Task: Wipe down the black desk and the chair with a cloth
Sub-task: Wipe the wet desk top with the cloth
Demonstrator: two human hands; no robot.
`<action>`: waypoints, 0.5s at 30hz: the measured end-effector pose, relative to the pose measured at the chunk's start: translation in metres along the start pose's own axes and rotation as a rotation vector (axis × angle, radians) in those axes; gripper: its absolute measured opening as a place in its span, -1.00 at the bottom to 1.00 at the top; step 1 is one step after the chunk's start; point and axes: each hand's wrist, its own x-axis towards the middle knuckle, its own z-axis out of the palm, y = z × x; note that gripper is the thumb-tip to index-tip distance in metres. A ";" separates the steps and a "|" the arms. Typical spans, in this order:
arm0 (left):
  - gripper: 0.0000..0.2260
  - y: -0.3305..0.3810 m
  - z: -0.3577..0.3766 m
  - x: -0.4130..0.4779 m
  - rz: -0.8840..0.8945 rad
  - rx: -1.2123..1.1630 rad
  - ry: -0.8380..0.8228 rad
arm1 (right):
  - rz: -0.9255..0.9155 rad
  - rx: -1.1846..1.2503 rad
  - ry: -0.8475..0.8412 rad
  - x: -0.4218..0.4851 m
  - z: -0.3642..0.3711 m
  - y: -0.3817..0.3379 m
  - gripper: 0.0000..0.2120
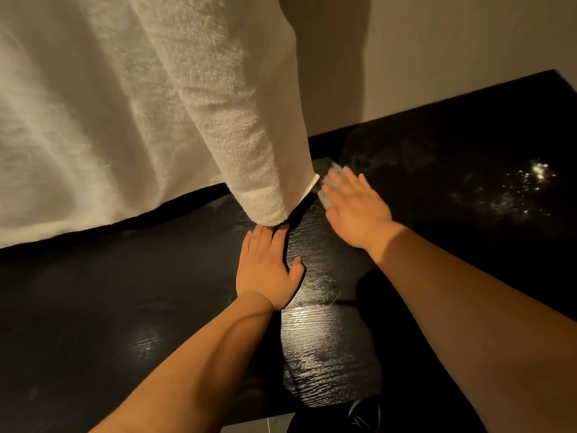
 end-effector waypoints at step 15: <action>-0.42 0.003 -0.002 0.002 -0.007 0.008 -0.011 | 0.277 0.021 0.047 -0.011 -0.008 0.054 -0.36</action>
